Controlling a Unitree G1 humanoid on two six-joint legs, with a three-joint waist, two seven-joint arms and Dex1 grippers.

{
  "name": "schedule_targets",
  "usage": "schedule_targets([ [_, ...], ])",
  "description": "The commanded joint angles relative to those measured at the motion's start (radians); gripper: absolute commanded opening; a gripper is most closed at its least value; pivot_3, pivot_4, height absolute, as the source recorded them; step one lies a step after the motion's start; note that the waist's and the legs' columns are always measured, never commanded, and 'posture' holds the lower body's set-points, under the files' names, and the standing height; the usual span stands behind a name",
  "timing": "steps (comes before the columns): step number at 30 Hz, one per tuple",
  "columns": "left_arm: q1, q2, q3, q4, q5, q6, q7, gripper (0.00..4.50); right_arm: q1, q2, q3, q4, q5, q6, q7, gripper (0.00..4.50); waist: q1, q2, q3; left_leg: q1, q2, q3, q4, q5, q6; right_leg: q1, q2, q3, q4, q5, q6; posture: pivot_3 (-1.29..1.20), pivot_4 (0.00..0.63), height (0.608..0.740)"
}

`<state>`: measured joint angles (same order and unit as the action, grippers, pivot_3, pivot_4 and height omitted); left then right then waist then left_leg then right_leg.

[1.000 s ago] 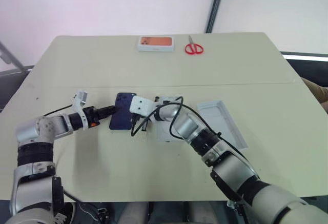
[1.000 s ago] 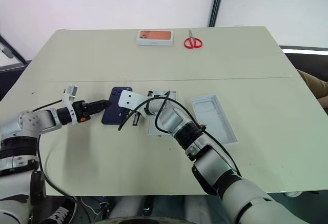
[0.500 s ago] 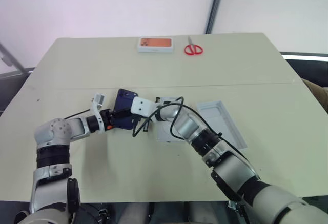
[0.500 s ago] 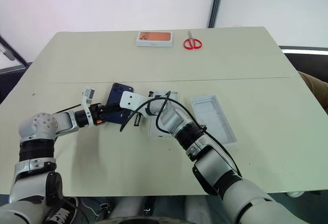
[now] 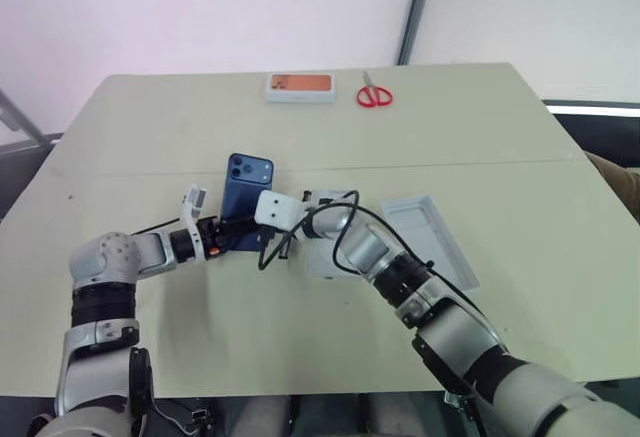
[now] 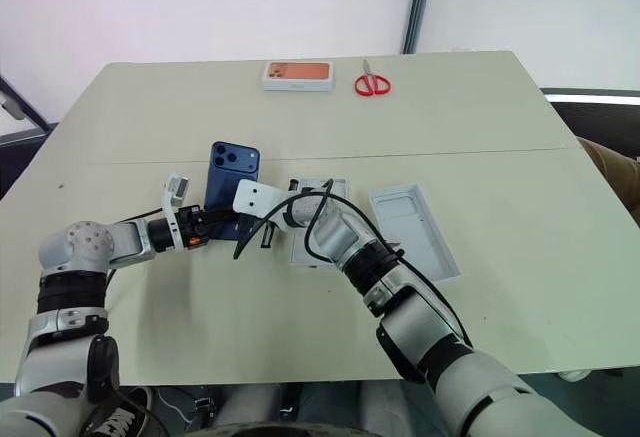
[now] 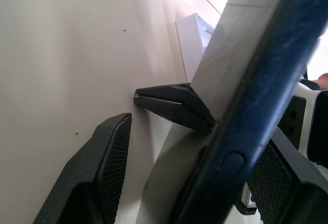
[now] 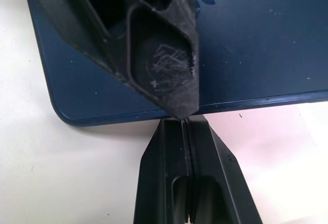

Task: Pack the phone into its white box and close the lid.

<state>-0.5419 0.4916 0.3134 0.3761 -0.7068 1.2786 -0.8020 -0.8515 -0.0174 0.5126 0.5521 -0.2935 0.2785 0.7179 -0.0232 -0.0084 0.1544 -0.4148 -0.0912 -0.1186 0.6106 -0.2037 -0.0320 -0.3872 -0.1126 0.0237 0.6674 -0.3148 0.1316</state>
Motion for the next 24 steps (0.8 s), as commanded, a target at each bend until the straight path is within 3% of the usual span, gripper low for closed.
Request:
schedule_targets([
  [1,0.019,0.008,0.003,0.015,-0.002,0.017,0.019,2.77,0.009,0.002,0.015,-0.016,-0.009,-0.001,0.007,0.00,0.000,0.000,0.000,0.000,0.000,0.000,0.000,0.000,0.000,0.000,0.000,0.000,0.000,0.000,0.000,0.00,0.150,0.740],
  [13,0.045,0.019,0.011,-0.010,0.003,-0.024,0.048,2.77,0.011,0.005,0.015,-0.020,-0.013,-0.001,0.009,0.00,-0.016,0.000,0.000,0.000,0.000,0.000,-0.002,0.000,0.000,0.000,0.000,0.000,-0.001,0.000,0.000,0.00,0.150,0.740],
  [15,0.035,0.016,0.021,-0.003,-0.009,-0.017,0.049,3.80,0.009,0.005,0.015,-0.018,-0.013,-0.002,0.009,0.00,-0.015,0.000,0.000,0.000,0.000,0.000,-0.002,0.000,0.000,0.000,0.000,0.000,-0.001,0.000,0.000,0.00,0.150,0.740],
  [17,0.034,0.015,0.024,-0.002,-0.017,-0.012,0.052,4.46,0.008,0.005,0.014,-0.017,-0.013,-0.002,0.009,0.00,-0.015,0.000,0.000,0.000,0.000,0.000,-0.001,0.000,0.000,0.000,0.000,0.000,-0.001,0.000,0.000,0.00,0.150,0.740],
  [24,0.034,0.018,0.021,0.000,-0.027,-0.014,0.059,4.46,0.008,0.005,0.014,-0.018,-0.013,-0.002,0.009,0.00,-0.017,0.000,0.000,0.000,0.000,0.000,-0.002,0.000,0.000,0.000,0.000,0.000,-0.001,0.000,0.000,0.00,0.150,0.740],
])
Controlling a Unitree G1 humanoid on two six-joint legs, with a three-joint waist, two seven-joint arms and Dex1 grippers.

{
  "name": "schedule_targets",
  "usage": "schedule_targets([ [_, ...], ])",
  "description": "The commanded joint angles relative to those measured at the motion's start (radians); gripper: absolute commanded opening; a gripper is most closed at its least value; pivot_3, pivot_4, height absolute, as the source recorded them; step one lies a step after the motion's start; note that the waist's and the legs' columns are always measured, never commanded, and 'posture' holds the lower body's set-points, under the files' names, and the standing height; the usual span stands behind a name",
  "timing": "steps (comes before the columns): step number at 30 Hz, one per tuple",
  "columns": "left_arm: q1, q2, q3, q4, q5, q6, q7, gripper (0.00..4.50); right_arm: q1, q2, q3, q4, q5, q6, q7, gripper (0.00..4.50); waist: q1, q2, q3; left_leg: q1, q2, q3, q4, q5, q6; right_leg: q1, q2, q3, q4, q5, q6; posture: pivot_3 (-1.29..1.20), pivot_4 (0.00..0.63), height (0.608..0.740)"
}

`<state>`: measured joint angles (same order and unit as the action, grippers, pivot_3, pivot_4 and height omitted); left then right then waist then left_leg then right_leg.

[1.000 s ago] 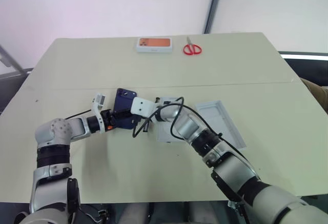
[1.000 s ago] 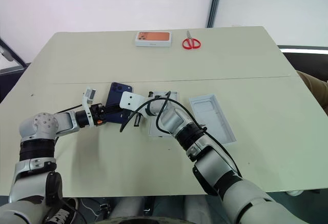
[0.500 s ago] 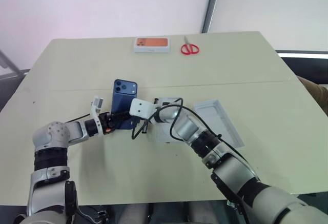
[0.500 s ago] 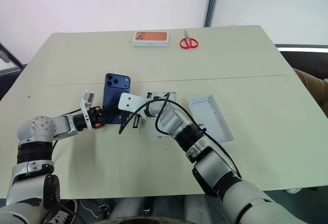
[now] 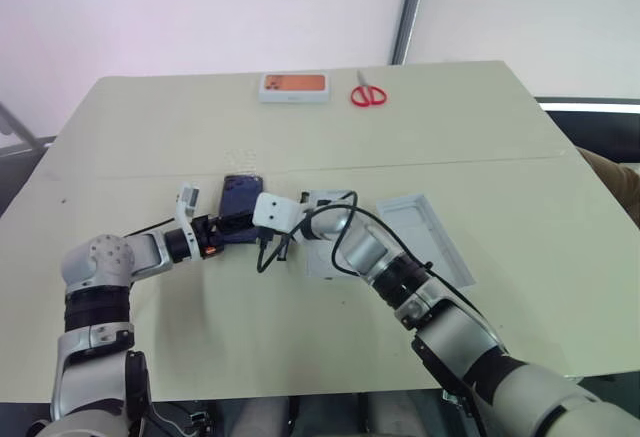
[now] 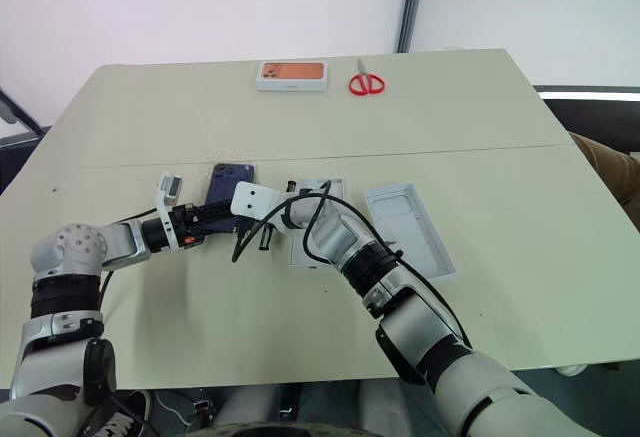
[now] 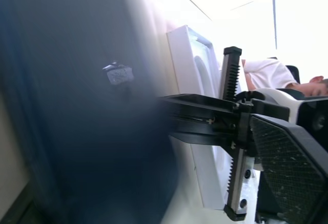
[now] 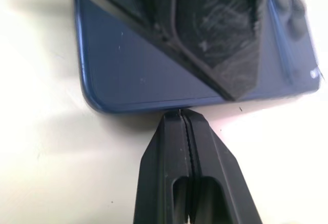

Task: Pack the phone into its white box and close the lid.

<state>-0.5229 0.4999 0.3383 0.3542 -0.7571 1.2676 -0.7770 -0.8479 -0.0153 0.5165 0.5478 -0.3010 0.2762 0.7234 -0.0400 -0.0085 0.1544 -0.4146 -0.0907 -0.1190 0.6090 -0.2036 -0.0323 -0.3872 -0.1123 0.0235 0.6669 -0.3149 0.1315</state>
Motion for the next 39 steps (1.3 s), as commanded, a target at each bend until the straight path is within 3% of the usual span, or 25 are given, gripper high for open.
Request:
schedule_targets([
  [1,0.015,0.010,-0.004,0.022,0.022,-0.003,0.035,4.46,0.004,0.003,0.010,-0.013,-0.006,0.000,0.004,0.00,0.000,0.000,0.000,0.000,0.000,0.000,0.000,0.000,0.000,0.000,0.000,0.000,0.000,0.000,0.000,0.00,0.150,0.740],
  [8,0.012,0.020,-0.006,0.027,0.032,-0.012,0.040,4.46,0.009,0.003,0.010,-0.019,-0.005,0.005,0.005,0.00,0.000,0.000,0.000,0.000,0.000,0.000,0.000,0.000,0.000,0.000,0.000,0.000,0.000,0.000,0.000,0.00,0.150,0.740],
  [14,0.009,0.025,0.008,0.044,0.022,-0.018,0.057,1.76,0.020,0.001,0.011,-0.031,-0.005,0.013,0.005,0.00,-0.005,0.000,0.000,0.000,0.000,0.000,-0.001,0.000,0.000,-0.001,0.000,0.000,0.000,0.000,0.000,0.00,0.150,0.740],
  [17,0.010,0.022,0.017,0.043,0.008,-0.004,0.058,0.19,0.022,0.000,0.013,-0.031,-0.007,0.014,0.004,0.00,-0.003,0.000,0.000,0.000,0.000,0.001,-0.002,0.000,0.000,-0.001,0.000,0.000,0.000,0.000,0.000,0.00,0.150,0.740],
  [18,0.011,0.020,0.022,0.040,-0.001,0.007,0.060,0.04,0.021,0.000,0.012,-0.031,-0.007,0.014,0.004,0.00,-0.005,0.000,0.000,0.000,0.000,0.001,-0.001,0.000,0.000,-0.001,0.000,0.000,0.000,0.000,0.000,0.00,0.150,0.740],
  [29,0.025,-0.002,0.057,0.007,-0.027,-0.008,0.086,0.04,0.046,-0.011,-0.035,-0.104,0.052,0.013,0.031,0.00,-0.004,0.000,0.000,0.000,0.000,0.001,-0.002,0.000,0.000,-0.002,0.000,0.001,-0.001,0.000,0.000,0.00,0.150,0.740],
  [35,-0.008,-0.054,0.272,-0.006,-0.184,0.023,0.142,0.04,0.096,-0.026,-0.217,-0.394,0.290,0.174,0.124,0.00,-0.004,-0.002,0.002,-0.009,0.001,0.000,0.001,0.000,0.000,-0.005,0.001,0.000,0.000,0.000,0.000,0.00,0.150,0.740],
  [36,-0.005,-0.064,0.292,-0.024,-0.210,0.041,0.151,0.00,0.099,-0.033,-0.239,-0.426,0.318,0.207,0.127,0.54,-0.004,-0.002,0.002,-0.011,0.001,0.000,0.002,0.000,0.000,-0.007,0.001,0.000,0.001,0.000,0.000,0.00,0.150,0.740],
  [38,0.000,-0.083,0.325,-0.067,-0.258,0.071,0.181,0.00,0.108,-0.067,-0.263,-0.492,0.348,0.245,0.139,1.20,-0.002,-0.002,0.002,-0.011,0.001,0.000,0.002,0.000,0.000,-0.007,0.001,0.000,0.001,0.000,0.000,0.00,0.150,0.740],
  [39,0.001,-0.090,0.338,-0.079,-0.285,0.097,0.193,0.00,0.113,-0.084,-0.274,-0.521,0.361,0.254,0.142,1.85,-0.001,-0.003,0.002,-0.011,0.001,0.000,0.002,0.000,0.000,-0.007,0.000,-0.001,0.000,0.000,0.000,0.00,0.150,0.740],
])
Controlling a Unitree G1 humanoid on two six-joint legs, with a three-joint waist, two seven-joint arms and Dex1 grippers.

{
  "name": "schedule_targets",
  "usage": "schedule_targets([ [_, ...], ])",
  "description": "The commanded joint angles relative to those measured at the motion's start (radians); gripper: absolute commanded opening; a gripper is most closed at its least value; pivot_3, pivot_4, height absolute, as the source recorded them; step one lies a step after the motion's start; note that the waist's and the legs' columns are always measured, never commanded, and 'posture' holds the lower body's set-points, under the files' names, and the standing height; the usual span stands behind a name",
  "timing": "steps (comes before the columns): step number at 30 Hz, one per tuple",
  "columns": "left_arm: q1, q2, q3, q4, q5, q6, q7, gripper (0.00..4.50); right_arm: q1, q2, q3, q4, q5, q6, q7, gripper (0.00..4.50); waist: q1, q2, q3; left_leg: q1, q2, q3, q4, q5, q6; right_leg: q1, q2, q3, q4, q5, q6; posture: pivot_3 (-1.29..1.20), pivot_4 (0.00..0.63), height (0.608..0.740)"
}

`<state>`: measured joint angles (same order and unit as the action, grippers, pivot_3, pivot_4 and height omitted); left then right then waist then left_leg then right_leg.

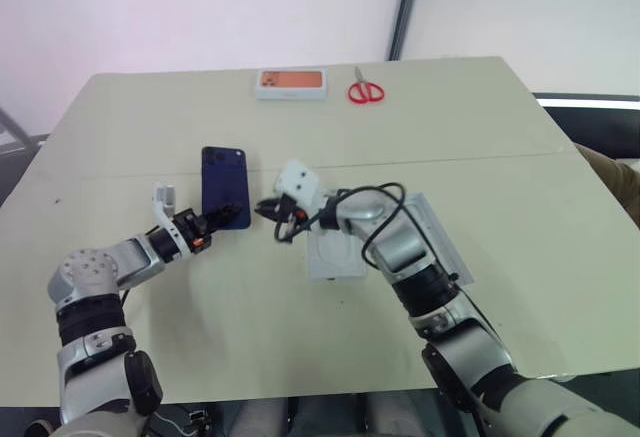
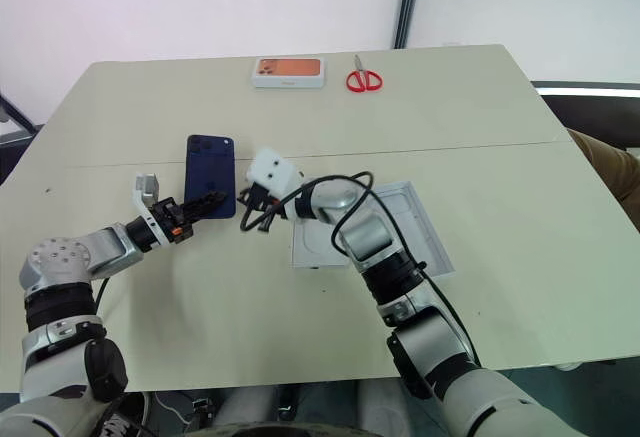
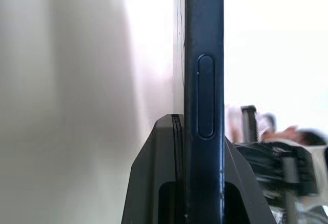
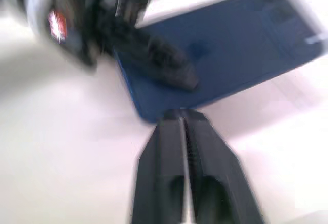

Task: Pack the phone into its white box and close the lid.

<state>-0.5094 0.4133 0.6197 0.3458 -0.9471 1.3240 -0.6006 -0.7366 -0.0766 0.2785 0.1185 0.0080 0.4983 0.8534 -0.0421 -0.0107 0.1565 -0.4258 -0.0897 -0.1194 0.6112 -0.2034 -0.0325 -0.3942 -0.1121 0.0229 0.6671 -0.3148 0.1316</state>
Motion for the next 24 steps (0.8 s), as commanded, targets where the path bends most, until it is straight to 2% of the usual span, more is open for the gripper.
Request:
schedule_targets([
  [1,-0.004,-0.010,0.054,-0.098,-0.104,0.043,0.027,0.00,0.010,-0.042,-0.043,-0.116,0.064,0.039,0.016,2.24,0.001,0.000,0.000,0.000,0.000,0.000,0.000,0.000,0.000,-0.001,0.000,0.000,0.000,0.000,0.000,0.00,0.150,0.740],
  [3,0.002,-0.028,0.066,-0.116,-0.132,0.057,0.057,0.00,0.030,-0.074,-0.048,-0.148,0.082,0.048,0.021,3.15,0.002,0.000,0.000,0.000,0.000,0.000,0.000,0.000,0.000,-0.001,0.000,0.000,0.000,0.000,0.000,0.00,0.150,0.740],
  [4,-0.002,-0.038,0.080,-0.109,-0.154,0.073,0.076,0.00,0.042,-0.091,-0.046,-0.158,0.085,0.045,0.023,3.75,0.002,-0.001,0.000,0.000,0.000,0.000,0.000,0.000,0.000,-0.001,0.000,0.000,0.000,0.000,0.000,0.00,0.150,0.740],
  [6,0.017,-0.067,0.065,-0.169,-0.180,0.090,0.111,0.00,0.082,-0.146,-0.046,-0.184,0.081,0.026,0.027,4.48,0.001,-0.001,0.000,0.000,0.000,0.000,0.000,0.000,0.000,0.001,0.000,0.000,0.000,0.000,0.000,0.00,0.150,0.740],
  [9,0.042,-0.122,0.053,-0.247,-0.242,0.134,0.173,0.00,0.145,-0.229,-0.052,-0.233,0.077,0.002,0.036,4.48,0.004,-0.002,0.001,-0.001,-0.001,0.001,0.000,0.000,0.000,0.002,-0.001,0.000,-0.001,0.000,0.000,0.00,0.150,0.740],
  [11,0.073,-0.176,0.021,-0.336,-0.293,0.168,0.228,0.00,0.224,-0.323,-0.082,-0.303,0.117,-0.011,0.097,4.48,0.008,-0.003,0.002,-0.001,-0.001,0.002,0.001,0.000,0.001,0.002,-0.001,0.000,-0.001,0.000,0.000,0.00,0.150,0.740],
  [14,0.093,-0.292,-0.014,-0.375,-0.318,0.149,0.341,0.00,0.350,-0.484,-0.164,-0.336,0.148,-0.116,0.174,4.48,0.029,-0.004,0.002,-0.001,-0.001,0.002,0.002,-0.001,0.001,0.003,-0.002,0.000,-0.002,0.000,0.000,0.00,0.150,0.740],
  [20,0.106,-0.400,-0.097,-0.393,-0.343,0.116,0.439,0.00,0.422,-0.599,-0.266,-0.303,0.202,-0.157,0.193,4.48,0.028,-0.006,0.004,0.000,0.001,0.004,0.003,-0.001,0.002,0.005,0.000,0.000,-0.002,0.000,0.001,0.00,0.150,0.740],
  [24,0.119,-0.410,-0.151,-0.398,-0.347,0.107,0.454,0.00,0.447,-0.632,-0.285,-0.300,0.204,-0.174,0.183,4.48,0.030,-0.008,0.005,0.000,0.000,0.004,0.004,-0.001,0.002,0.005,-0.001,0.000,-0.004,0.000,0.001,0.00,0.150,0.740],
])
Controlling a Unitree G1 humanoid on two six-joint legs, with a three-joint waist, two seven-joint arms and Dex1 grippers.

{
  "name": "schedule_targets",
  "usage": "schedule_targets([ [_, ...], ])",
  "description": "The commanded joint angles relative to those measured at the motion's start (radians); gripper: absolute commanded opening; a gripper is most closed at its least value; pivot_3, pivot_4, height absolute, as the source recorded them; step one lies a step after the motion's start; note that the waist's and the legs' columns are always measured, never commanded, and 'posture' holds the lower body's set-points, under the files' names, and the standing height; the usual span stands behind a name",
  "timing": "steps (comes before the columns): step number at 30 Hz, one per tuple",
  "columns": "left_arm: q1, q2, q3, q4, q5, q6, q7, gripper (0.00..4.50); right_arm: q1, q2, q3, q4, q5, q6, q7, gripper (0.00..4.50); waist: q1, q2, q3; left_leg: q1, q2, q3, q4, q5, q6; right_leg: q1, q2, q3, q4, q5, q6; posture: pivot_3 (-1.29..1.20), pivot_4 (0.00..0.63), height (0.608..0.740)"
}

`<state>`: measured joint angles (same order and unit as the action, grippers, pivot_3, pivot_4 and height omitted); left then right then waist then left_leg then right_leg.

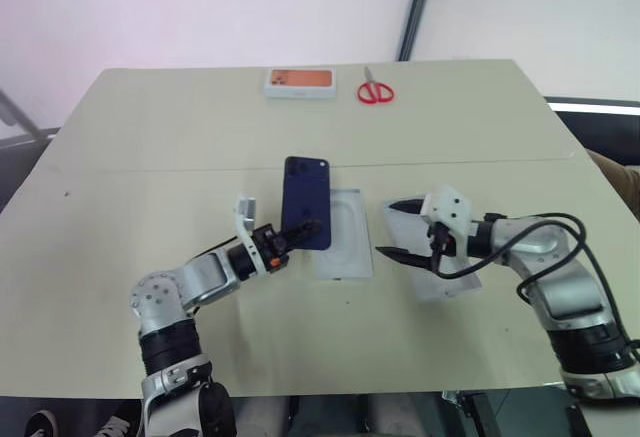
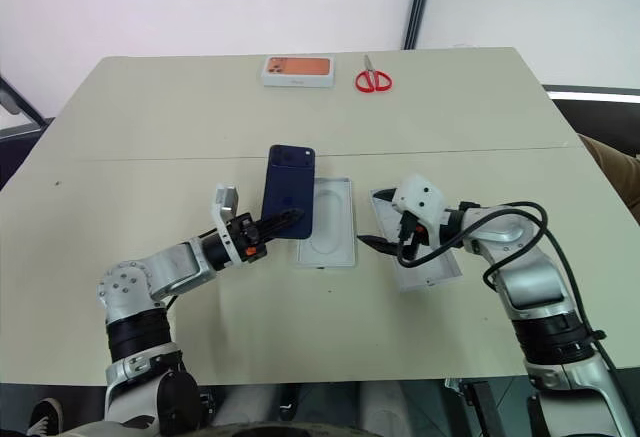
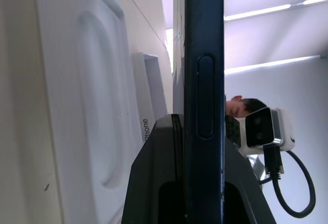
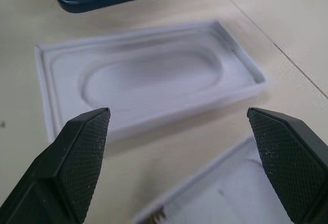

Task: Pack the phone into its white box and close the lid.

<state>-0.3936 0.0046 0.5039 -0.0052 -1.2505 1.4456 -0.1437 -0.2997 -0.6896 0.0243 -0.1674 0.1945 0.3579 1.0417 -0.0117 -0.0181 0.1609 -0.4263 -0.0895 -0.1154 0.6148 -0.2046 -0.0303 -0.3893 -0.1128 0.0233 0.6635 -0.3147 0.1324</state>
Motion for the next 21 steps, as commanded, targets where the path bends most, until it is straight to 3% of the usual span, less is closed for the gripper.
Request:
schedule_targets([
  [1,0.009,0.001,-0.051,-0.046,-0.046,-0.001,0.003,0.00,0.015,-0.025,-0.035,-0.015,0.014,-0.040,-0.011,4.48,0.000,0.000,0.000,0.000,0.000,0.000,0.000,0.000,0.000,0.000,0.000,0.000,0.000,0.000,0.000,0.00,0.150,0.740],
  [13,0.009,0.019,-0.116,0.007,-0.052,-0.042,0.018,0.00,0.017,-0.029,-0.025,-0.002,0.017,-0.059,-0.052,4.48,0.002,-0.001,0.001,0.000,0.000,0.000,0.001,0.000,0.000,0.001,0.000,0.000,0.000,0.000,0.000,0.00,0.150,0.740],
  [17,-0.012,0.008,-0.081,0.016,-0.108,-0.097,0.032,0.00,0.029,-0.021,-0.013,-0.041,0.046,-0.033,-0.041,4.48,0.002,-0.001,0.001,0.000,0.000,0.000,0.001,0.000,0.000,0.001,0.000,0.000,0.000,0.000,0.000,0.00,0.150,0.740],
  [21,-0.030,0.065,-0.047,0.019,-0.246,-0.096,0.058,0.00,0.045,-0.011,0.010,-0.133,0.103,0.035,-0.029,4.48,0.000,-0.001,0.001,0.000,0.000,0.000,0.001,0.000,0.000,0.000,0.000,0.000,0.000,0.000,0.000,0.00,0.150,0.740],
])
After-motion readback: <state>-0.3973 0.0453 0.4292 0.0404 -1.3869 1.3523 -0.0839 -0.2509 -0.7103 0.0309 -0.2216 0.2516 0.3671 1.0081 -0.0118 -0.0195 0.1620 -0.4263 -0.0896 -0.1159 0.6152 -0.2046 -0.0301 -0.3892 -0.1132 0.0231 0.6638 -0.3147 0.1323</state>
